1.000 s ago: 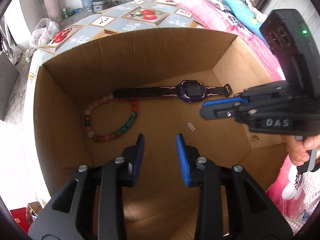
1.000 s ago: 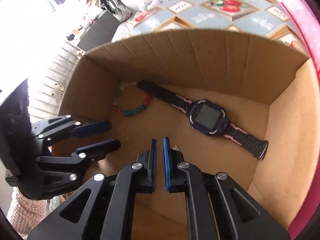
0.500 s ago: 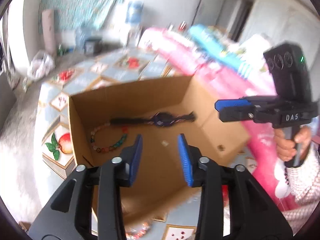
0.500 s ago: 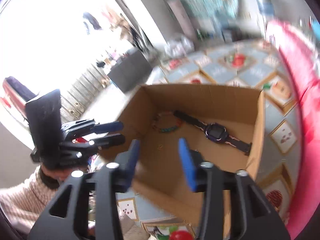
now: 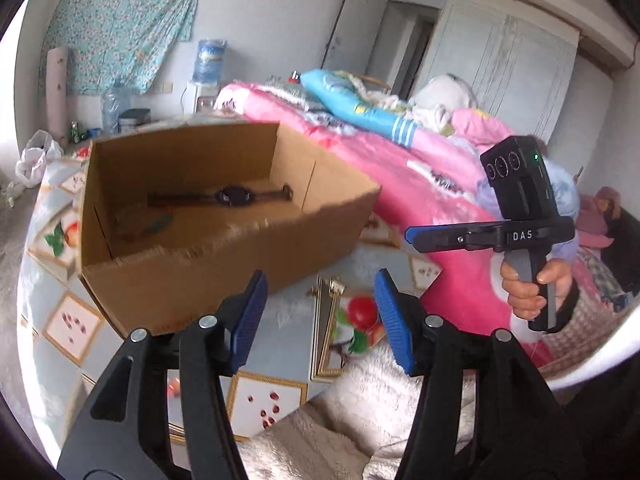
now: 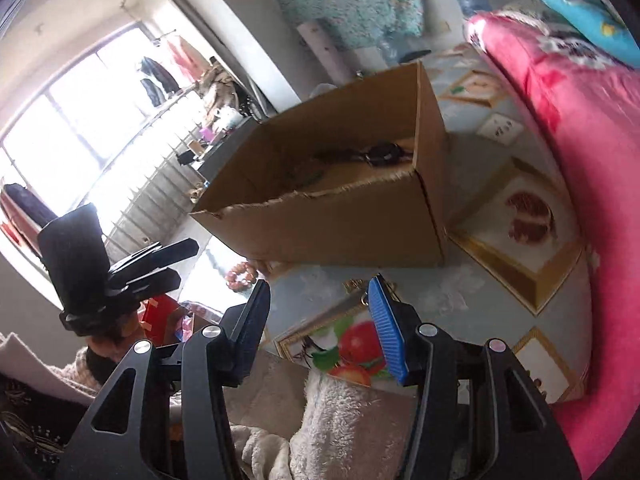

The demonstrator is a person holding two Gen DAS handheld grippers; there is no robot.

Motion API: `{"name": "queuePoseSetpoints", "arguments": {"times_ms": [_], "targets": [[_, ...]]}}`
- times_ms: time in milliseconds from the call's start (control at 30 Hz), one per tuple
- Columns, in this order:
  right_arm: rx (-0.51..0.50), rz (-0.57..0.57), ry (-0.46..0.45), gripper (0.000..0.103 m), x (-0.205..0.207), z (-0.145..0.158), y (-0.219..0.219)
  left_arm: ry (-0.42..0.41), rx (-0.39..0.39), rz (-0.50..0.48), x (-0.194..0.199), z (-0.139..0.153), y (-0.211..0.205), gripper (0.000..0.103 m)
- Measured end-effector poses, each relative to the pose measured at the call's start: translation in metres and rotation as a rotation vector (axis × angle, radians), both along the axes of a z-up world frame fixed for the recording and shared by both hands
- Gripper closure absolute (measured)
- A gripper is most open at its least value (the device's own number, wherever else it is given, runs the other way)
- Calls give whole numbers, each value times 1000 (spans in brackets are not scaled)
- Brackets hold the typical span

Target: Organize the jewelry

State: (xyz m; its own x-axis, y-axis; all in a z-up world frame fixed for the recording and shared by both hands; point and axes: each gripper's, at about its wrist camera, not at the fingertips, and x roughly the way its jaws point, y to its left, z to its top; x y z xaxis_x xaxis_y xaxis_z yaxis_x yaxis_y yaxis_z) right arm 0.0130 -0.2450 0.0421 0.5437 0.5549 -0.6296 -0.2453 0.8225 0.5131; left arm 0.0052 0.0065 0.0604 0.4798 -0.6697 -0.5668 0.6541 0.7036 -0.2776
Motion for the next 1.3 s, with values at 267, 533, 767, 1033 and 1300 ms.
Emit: {"name": "queuePoseSetpoints", "arguments": {"times_ms": [267, 533, 767, 1033, 1300], "targets": [[-50, -36, 67, 60, 24, -44, 13, 36, 177, 75, 10, -58, -43, 50], [-182, -48, 84, 83, 37, -57, 29, 28, 265, 62, 19, -82, -70, 50], [-227, -12, 83, 88, 45, -59, 43, 29, 264, 33, 23, -85, -82, 52], [-295, 6, 76, 99, 49, -63, 55, 42, 259, 13, 26, -91, -86, 62], [-205, -13, 67, 101, 45, -50, 43, 42, 248, 9, 26, -91, -86, 66]]}}
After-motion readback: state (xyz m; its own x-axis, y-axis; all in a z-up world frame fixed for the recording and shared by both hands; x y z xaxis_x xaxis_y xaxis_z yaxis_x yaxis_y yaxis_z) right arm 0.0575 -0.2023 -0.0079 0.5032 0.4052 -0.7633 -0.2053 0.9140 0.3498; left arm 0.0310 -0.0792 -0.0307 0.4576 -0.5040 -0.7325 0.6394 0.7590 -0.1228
